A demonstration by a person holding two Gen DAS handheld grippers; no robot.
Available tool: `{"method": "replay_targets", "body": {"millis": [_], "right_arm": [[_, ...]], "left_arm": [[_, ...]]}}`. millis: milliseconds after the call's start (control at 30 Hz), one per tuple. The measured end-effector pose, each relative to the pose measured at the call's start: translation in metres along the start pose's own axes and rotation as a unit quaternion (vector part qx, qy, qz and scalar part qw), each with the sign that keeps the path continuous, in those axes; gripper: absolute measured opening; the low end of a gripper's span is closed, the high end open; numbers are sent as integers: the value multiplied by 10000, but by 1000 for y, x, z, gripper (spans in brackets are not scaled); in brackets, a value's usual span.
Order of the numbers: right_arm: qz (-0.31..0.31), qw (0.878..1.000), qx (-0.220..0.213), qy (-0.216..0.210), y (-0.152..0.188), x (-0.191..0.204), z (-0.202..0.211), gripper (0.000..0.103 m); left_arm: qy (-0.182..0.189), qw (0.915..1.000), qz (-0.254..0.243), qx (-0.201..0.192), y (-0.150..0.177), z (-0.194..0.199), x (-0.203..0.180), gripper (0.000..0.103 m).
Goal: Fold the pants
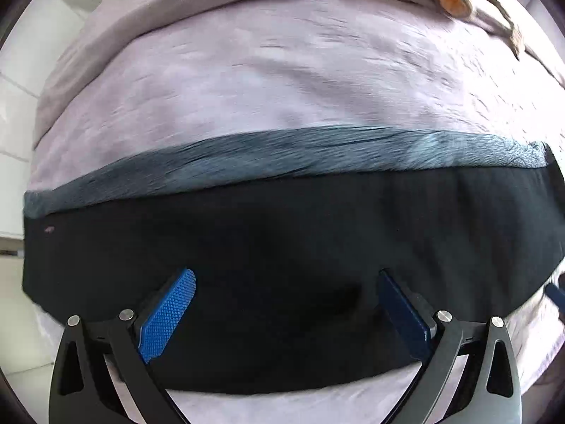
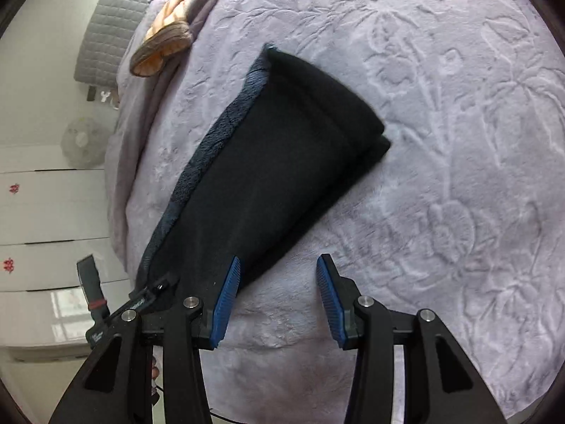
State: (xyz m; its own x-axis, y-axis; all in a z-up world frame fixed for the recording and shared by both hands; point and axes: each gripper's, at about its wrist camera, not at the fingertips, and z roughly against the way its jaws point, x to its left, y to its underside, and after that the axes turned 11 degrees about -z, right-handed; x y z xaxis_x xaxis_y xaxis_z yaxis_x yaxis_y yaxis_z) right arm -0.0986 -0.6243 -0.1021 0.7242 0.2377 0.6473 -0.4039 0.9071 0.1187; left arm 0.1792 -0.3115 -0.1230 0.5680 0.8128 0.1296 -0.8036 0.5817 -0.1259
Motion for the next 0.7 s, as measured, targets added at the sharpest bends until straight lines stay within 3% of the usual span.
{"method": "replay_targets", "body": {"millis": [100, 200, 300, 367, 567, 700], "right_arm": [[110, 9999, -47, 17, 5, 4, -1, 49], [-66, 9999, -107, -47, -1, 6, -9, 49], [-49, 9999, -151, 1, -6, 9, -11, 49], [62, 9998, -140, 101, -6, 14, -13, 49], [82, 9997, -123, 186, 2, 15, -9, 49], [-122, 9997, -218, -38, 5, 6, 4, 49]], "left_arm": [[-284, 9992, 270, 45, 27, 1, 52, 103], [-640, 9953, 635, 340, 62, -14, 101, 103], [-858, 9912, 704, 716, 100, -39, 122, 103], [-751, 9930, 789, 462, 118, -40, 125, 103], [-831, 9910, 850, 611, 113, -33, 128, 103], [-667, 9959, 532, 292, 95, -5, 103, 103]]}}
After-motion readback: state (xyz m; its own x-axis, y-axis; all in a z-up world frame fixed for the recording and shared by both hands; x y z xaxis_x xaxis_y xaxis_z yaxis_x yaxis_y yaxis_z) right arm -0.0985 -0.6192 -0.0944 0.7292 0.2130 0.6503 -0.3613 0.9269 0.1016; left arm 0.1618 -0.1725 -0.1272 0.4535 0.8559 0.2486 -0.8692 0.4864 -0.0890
